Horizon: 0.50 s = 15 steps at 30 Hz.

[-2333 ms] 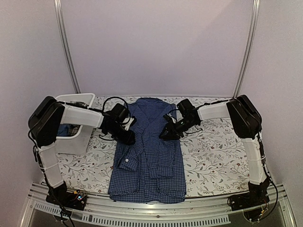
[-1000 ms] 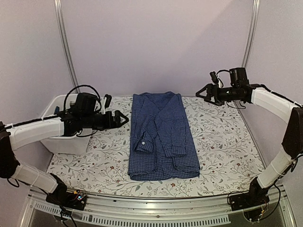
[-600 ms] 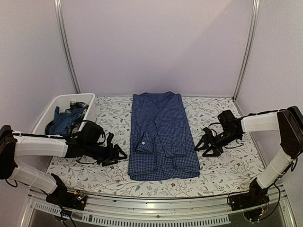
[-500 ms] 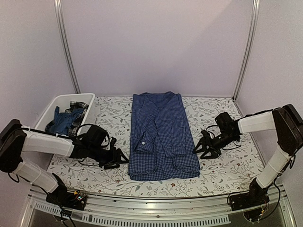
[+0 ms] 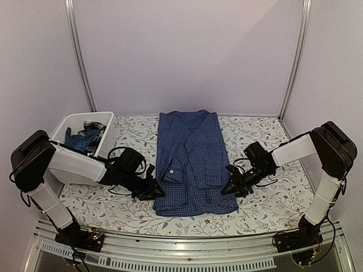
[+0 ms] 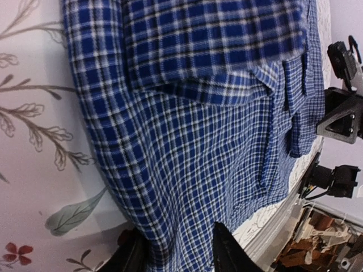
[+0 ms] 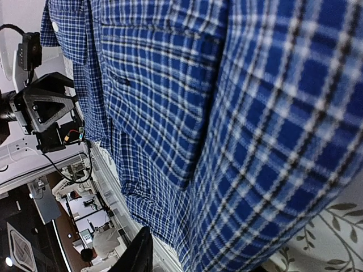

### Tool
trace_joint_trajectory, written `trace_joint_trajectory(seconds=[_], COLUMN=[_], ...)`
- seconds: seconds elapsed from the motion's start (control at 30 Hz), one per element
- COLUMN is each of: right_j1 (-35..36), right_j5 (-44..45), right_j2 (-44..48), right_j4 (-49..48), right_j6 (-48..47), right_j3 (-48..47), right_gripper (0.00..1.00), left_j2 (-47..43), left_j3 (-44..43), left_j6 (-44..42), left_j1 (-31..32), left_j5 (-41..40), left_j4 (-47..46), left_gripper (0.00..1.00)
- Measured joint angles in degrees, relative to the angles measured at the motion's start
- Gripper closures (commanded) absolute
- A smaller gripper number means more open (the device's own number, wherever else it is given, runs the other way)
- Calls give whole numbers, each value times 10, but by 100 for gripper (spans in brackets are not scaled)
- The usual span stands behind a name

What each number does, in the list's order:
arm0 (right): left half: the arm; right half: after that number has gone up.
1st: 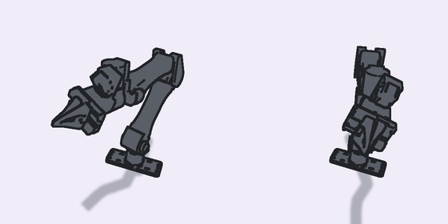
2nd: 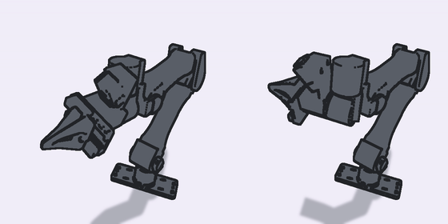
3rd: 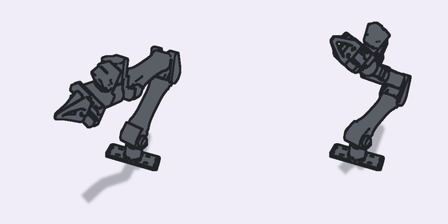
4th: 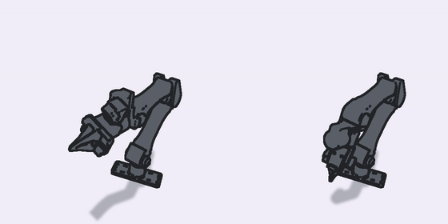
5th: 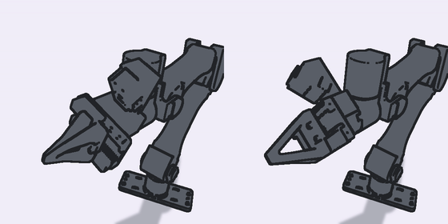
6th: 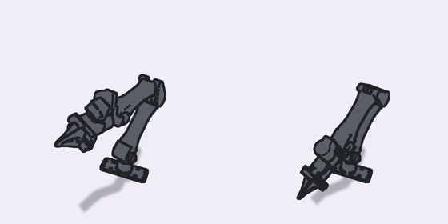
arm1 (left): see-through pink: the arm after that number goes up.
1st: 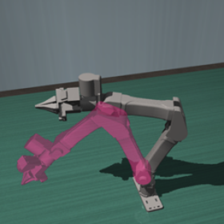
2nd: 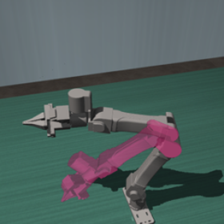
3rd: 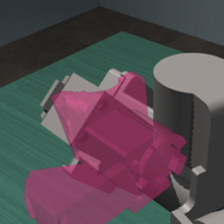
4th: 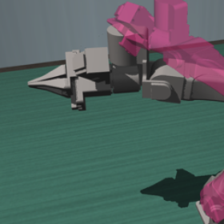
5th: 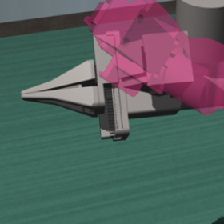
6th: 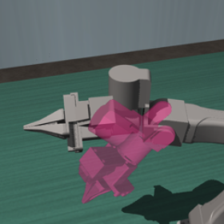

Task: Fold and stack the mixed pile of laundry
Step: Pick up the rectangle-folded shirt from the center of the board.

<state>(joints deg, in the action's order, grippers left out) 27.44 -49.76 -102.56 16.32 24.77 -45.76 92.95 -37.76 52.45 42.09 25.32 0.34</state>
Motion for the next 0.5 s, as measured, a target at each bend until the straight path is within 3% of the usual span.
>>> trace_joint_trajectory(seconds=[0.17,0.33,0.5], right_j1=[28,59,115], right_j5=[3,-4,3], right_j2=[-4,3,87], right_j4=[-1,7,48], right_j6=[12,10,16], right_j3=[9,29,71], right_gripper=[97,100,100], left_j2=[5,-13,-115], left_j3=[2,11,39], left_j6=[-10,-16,-6], left_j1=[7,36,99], left_j5=[7,12,17], left_j4=[12,35,63], left_gripper=[100,100,100])
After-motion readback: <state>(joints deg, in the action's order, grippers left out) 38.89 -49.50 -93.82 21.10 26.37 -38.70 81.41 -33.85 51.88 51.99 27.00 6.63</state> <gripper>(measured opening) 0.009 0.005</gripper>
